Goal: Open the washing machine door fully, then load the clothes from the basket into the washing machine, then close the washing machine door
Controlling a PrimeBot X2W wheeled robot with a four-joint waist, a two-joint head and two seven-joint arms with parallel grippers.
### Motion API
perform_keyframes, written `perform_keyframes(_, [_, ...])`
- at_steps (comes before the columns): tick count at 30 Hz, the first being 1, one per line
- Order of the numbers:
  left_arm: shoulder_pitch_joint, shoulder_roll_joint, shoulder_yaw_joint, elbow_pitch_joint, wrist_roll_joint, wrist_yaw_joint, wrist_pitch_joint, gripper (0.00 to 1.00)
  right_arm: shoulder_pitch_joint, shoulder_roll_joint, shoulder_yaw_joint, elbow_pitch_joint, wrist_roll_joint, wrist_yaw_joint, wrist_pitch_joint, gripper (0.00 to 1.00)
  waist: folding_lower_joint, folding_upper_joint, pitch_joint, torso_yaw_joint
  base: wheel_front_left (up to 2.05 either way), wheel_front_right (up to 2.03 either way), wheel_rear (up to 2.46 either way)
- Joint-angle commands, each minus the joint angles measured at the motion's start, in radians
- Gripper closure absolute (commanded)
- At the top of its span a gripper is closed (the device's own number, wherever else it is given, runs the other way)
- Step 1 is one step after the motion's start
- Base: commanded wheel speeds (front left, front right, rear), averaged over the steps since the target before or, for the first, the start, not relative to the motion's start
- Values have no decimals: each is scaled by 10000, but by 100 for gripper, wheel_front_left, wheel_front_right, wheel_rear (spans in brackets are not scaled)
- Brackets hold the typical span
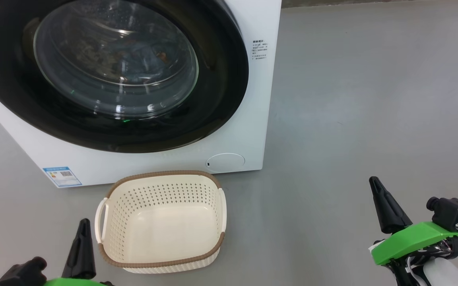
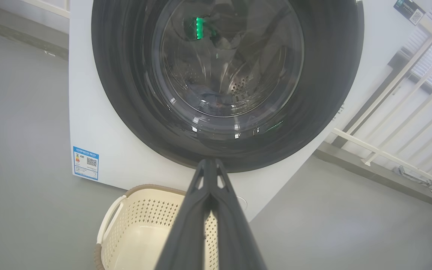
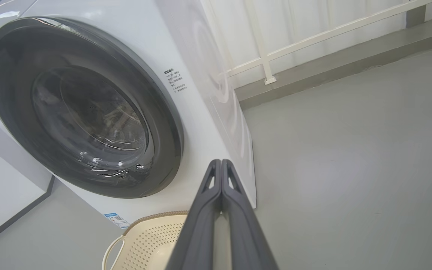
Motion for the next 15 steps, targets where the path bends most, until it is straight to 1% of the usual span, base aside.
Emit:
perform_keyframes(1, [-244, 85, 148, -265, -252, 14, 57, 100, -241, -78, -183, -287, 246, 0, 82, 100, -2, 0, -7, 2, 0, 0, 0])
perform_keyframes(15, [-274, 11, 311, -321, -1532, 19, 468, 100, -151, 122, -543, -374, 1415, 0, 471, 100, -2, 0, -67, 15, 0, 0, 0])
